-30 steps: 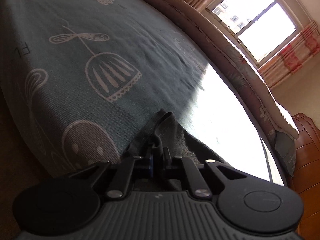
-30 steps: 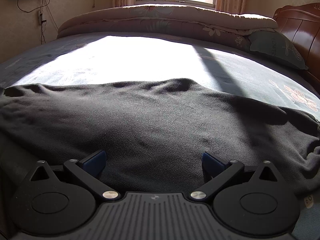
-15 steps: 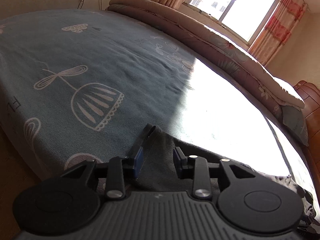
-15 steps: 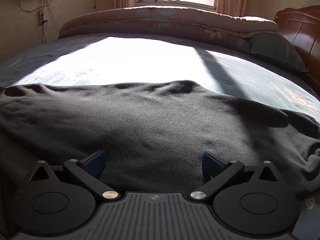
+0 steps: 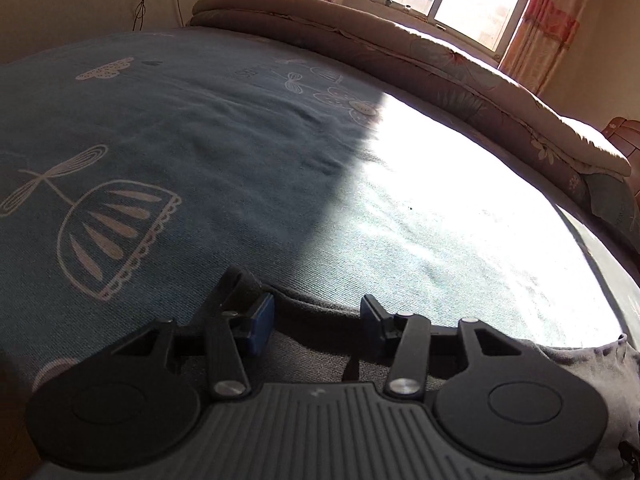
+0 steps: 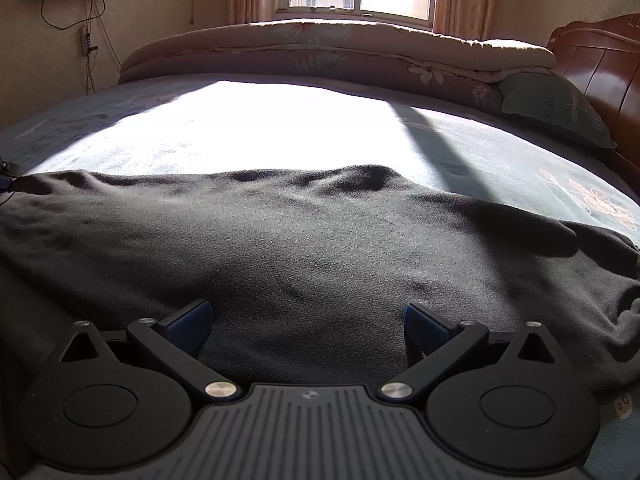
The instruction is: Fold clothes
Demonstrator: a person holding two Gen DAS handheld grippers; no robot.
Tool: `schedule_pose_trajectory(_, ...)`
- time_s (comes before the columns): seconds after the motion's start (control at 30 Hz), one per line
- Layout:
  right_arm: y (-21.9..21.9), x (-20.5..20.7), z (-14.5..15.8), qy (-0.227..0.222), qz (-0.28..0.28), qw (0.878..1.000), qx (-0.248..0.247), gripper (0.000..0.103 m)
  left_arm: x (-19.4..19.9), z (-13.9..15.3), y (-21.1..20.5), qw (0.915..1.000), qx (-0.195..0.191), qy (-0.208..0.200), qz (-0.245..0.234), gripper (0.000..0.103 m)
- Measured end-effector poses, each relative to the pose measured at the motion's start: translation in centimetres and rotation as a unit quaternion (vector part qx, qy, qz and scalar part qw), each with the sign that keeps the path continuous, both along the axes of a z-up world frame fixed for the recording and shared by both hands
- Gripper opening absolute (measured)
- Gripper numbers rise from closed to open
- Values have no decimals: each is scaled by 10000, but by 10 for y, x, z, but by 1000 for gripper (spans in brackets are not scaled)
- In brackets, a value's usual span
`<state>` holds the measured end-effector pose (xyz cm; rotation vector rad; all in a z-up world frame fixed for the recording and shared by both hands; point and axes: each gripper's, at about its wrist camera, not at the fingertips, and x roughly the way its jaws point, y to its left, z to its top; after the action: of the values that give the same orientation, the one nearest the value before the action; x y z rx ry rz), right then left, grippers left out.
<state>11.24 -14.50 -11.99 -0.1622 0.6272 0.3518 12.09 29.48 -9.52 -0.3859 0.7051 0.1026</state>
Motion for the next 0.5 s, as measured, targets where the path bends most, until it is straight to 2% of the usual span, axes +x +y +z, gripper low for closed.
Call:
schedule_pose_trajectory(0.03, 0, 0, -1, -31, 5, 10000, 11, 103, 1, 1, -1, 10000, 42, 14, 30, 47)
schedule_pose_trajectory(0.07, 0, 0, -1, -59, 9, 10000, 20, 103, 1, 3, -3, 9999, 83, 28, 61, 52)
schedule_pose_trajectory(0.17, 0, 0, -2, -91, -2, 10000, 29, 103, 10, 12, -38, 9976, 1, 55, -695, 67)
schedule_pose_trajectory(0.23, 1, 0, -2, -104, -10, 9999, 39, 103, 16, 16, -63, 9925, -113, 73, -1215, 69)
schedule_pose_trajectory(0.3, 0, 0, -2, -113, -16, 9999, 45, 103, 24, 15, -95, 9828, -372, 110, -1805, 69)
schedule_pose_trajectory(0.4, 0, 0, -2, -113, -18, 9999, 45, 103, 34, 10, -136, 9691, -339, 80, -2442, 71)
schedule_pose_trajectory(0.5, 0, 0, -2, -104, -19, 9999, 45, 103, 46, 2, -160, 9663, -118, 233, -2560, 71)
